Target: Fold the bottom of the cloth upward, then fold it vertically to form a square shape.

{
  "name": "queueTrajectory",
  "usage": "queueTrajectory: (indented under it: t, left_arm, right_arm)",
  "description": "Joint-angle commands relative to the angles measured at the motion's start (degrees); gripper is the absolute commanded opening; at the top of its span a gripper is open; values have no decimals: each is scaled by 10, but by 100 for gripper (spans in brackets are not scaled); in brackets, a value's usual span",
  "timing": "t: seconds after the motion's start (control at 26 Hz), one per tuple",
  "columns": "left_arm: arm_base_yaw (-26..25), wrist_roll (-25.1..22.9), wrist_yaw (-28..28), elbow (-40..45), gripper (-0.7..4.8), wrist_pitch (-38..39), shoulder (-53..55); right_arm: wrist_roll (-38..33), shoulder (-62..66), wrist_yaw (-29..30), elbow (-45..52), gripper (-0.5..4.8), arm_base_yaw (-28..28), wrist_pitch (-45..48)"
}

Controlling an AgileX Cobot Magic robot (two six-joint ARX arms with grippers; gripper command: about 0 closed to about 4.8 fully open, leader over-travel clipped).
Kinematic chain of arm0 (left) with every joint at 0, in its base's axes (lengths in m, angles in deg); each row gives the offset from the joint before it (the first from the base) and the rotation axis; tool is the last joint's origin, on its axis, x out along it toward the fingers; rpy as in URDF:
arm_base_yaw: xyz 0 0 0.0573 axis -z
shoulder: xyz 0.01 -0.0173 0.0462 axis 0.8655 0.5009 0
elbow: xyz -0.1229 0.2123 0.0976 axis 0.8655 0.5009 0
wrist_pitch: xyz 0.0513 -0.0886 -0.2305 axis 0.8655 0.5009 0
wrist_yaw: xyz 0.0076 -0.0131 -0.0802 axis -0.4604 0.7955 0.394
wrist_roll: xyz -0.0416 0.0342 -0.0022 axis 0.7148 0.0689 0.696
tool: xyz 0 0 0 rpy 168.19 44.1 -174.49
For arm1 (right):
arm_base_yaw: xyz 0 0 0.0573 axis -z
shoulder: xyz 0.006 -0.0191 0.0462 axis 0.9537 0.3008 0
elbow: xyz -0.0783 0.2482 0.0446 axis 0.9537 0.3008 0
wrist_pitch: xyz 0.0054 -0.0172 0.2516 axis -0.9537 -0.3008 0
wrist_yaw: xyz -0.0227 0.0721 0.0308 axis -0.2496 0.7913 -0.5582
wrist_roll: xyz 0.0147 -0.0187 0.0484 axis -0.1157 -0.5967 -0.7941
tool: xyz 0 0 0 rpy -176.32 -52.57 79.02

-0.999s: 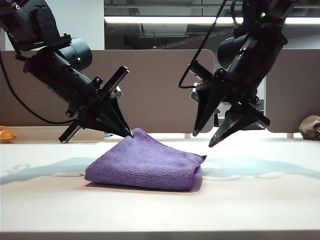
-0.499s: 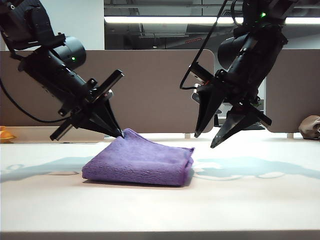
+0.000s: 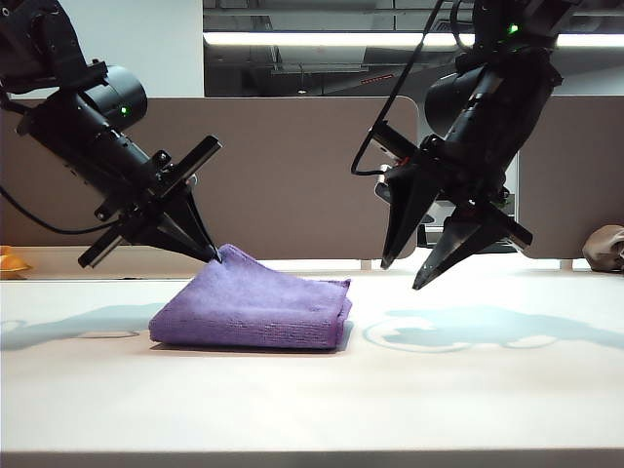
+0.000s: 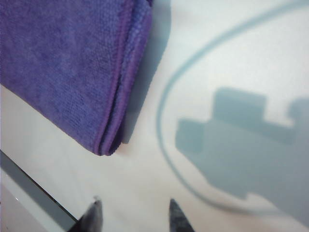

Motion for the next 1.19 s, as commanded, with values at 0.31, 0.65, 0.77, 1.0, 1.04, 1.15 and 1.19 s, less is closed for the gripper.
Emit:
queueTrajectory:
  t: [0.31,0.65,0.77,1.0,1.04,1.15,1.19]
  left_arm:
    - [-12,16,-40,-2,20,-11,-7]
    - [-11,11,-57,-2,97,-6,-11]
    - [-11,7,-58,-2,21,-10,-26]
    - [-11,-22,-61,-2,-6,-9,-75]
    - [-11,-28,-61,-2,-6,-9,-84]
    - [-11,-40,-75,-2,-6,-2,-125]
    - [-11,-43,-81,-2,-6,-2,-137]
  right_arm:
    - [-1,-3,2,0,181,0,-10]
    - [0,-3,2,-1,243,0,-6]
    - [4,-3,2,0,124,0,-5]
    - [46,-9,13,-1,-1,0,-8]
    - [50,-13,13,-1,-1,0,-7]
    - [59,-34,12,-1,-1,0,3]
    - [59,-43,12,-1,-1,0,9]
